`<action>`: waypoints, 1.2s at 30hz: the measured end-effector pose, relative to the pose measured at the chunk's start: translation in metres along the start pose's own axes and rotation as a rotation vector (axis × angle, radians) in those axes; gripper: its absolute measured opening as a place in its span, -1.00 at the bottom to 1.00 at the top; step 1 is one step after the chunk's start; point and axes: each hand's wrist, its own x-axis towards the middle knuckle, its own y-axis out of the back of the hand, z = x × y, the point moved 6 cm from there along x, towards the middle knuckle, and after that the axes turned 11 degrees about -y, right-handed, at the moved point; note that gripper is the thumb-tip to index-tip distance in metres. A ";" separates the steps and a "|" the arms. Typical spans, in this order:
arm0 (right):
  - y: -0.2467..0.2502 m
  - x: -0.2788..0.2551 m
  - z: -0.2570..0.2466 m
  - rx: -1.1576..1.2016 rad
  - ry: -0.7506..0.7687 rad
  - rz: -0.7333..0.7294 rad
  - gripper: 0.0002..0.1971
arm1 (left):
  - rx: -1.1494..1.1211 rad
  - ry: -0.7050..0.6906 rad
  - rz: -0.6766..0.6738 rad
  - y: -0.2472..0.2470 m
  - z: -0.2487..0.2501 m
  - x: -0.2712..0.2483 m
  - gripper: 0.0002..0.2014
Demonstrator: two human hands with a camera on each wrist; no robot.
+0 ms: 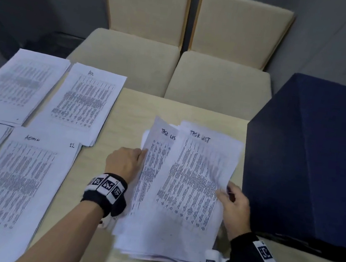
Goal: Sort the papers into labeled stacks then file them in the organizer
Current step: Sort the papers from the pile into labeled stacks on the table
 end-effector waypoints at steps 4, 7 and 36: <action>-0.002 -0.003 0.005 0.178 -0.151 -0.098 -0.75 | -0.536 -0.056 0.099 -0.019 -0.010 -0.007 -0.76; -0.003 -0.005 0.011 0.208 -0.160 -0.125 -0.83 | -1.034 0.107 0.053 -0.020 -0.002 -0.020 -0.83; -0.027 -0.004 -0.008 0.279 -0.144 -0.210 -0.76 | -1.105 0.111 -0.224 -0.020 -0.004 -0.031 -0.69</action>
